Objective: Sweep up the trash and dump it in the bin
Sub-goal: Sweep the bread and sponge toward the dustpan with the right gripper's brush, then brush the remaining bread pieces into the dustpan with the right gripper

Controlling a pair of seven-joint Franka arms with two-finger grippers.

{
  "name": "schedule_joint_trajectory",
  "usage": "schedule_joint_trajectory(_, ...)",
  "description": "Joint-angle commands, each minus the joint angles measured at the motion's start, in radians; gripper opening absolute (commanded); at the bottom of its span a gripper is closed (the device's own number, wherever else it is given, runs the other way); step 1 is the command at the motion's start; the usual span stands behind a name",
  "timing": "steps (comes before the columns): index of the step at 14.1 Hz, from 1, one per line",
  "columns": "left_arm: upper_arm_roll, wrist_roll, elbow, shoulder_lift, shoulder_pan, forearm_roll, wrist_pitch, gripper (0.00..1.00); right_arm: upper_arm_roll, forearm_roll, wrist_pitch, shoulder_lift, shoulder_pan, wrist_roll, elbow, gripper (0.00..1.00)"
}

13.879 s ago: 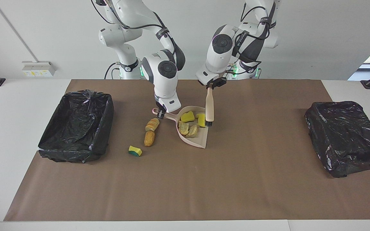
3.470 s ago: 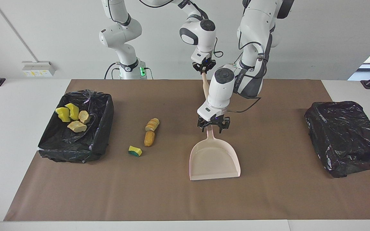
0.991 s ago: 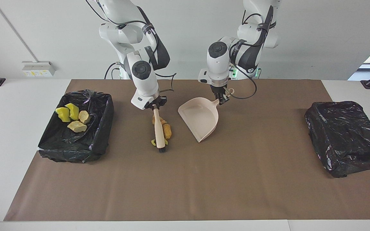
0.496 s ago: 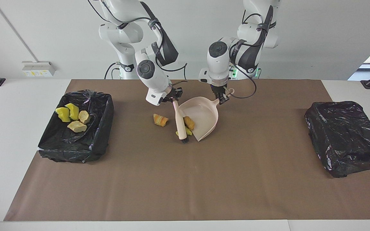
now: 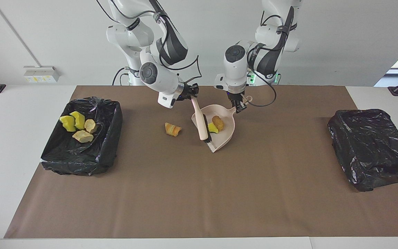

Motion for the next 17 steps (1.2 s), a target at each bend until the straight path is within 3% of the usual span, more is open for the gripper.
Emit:
schedule_joint_trajectory(1,0.007,0.05,-0.039,-0.028,0.0,0.01,0.044,0.0,-0.02,-0.03,-0.149,-0.121,-0.105,-0.058,-0.004,0.0)
schedule_joint_trajectory(4,0.007,0.05,-0.039,-0.028,-0.007,0.01,0.043,0.0,-0.008,-0.368,-0.077,-0.193,-0.108,-0.087,-0.086,0.0)
schedule_joint_trajectory(6,0.007,0.057,-0.039,-0.028,-0.013,0.01,0.044,0.0,-0.008,-0.429,-0.016,-0.204,-0.099,-0.089,-0.151,0.0)
schedule_joint_trajectory(9,0.007,0.06,-0.048,-0.032,-0.014,0.01,0.041,0.0,-0.007,-0.435,0.022,-0.198,-0.092,-0.084,-0.212,0.0)
schedule_joint_trajectory(11,0.005,0.068,-0.063,-0.04,-0.013,0.01,0.046,0.0,-0.007,-0.441,0.124,-0.195,-0.026,-0.072,-0.281,0.0)
schedule_joint_trajectory(13,0.005,0.092,-0.08,-0.048,-0.013,0.01,0.048,0.0,-0.005,-0.42,0.143,-0.153,-0.019,-0.063,-0.283,0.0)
schedule_joint_trajectory(14,0.005,0.096,-0.083,-0.049,-0.011,0.01,0.048,0.0,-0.005,-0.389,0.161,-0.134,-0.012,-0.075,-0.283,0.0)
schedule_joint_trajectory(17,0.005,0.105,-0.085,-0.049,-0.005,0.01,0.046,0.0,-0.005,-0.114,0.235,-0.076,0.048,-0.101,-0.254,0.0)
